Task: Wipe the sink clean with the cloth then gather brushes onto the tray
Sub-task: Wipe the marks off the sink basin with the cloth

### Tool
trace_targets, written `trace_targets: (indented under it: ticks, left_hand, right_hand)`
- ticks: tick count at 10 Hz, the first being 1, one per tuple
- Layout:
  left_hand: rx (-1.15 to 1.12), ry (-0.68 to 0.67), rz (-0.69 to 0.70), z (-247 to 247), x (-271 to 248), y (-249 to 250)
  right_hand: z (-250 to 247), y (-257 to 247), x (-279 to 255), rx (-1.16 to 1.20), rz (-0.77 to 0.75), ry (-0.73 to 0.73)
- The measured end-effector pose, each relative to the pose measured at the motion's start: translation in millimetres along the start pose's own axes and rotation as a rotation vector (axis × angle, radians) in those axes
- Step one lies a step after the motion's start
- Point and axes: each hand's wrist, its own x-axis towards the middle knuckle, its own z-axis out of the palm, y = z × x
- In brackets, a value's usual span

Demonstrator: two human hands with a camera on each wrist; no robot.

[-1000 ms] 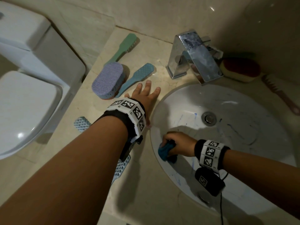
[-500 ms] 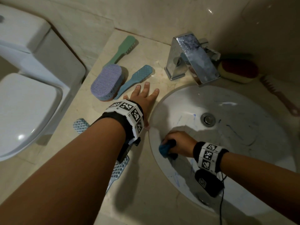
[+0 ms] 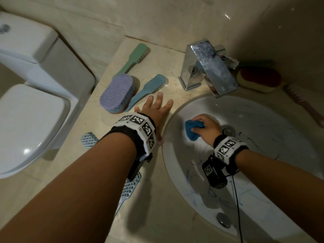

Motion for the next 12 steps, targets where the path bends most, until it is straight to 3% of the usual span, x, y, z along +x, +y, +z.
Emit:
trace_targets:
  ticks: [2,5,6,7,8,9,10,11,12]
  left_hand:
    - [-0.005,0.003,0.001,0.1,-1.4,1.3]
    - [-0.009,-0.004,0.001,0.9,1.6,-0.6]
    - [0.002,-0.007,-0.002,0.3,1.2,-0.1]
    - [0.003,-0.004,-0.005,0.3,0.3,1.0]
    - [-0.003,-0.006,-0.003,0.6,0.8,0.5]
    - [-0.002,-0.007,-0.003,0.3,0.6,0.1]
    - [-0.002,-0.004,-0.002,-0.3,0.6,1.1]
    - [0.004,0.001,-0.004,-0.5,0.5,1.1]
    - [0.009,0.006,-0.008,0.6,0.4,1.2]
  right_hand:
    - [-33.0,3.4,6.5,-0.181,0.073,0.230]
    - [20.9,2.4,-8.0,-0.145,-0.052,-0.038]
    - [27.7,11.5,-22.9,-0.285,-0.142,-0.144]
    - [21.8,9.1,-24.2,-0.322,-0.187,-0.162]
    - [10.3,-4.2,-4.8,-0.144,-0.070,-0.060]
    - [4.7,-10.7,2.7,-0.190,-0.052,0.040]
    - [13.2,-6.6,-17.3,-0.206,-0.081,-0.109]
    - [19.9,4.1,-35.2,-0.397,-0.155,-0.287]
    - [17.1,5.7,-30.9,-0.303,-0.132,-0.257]
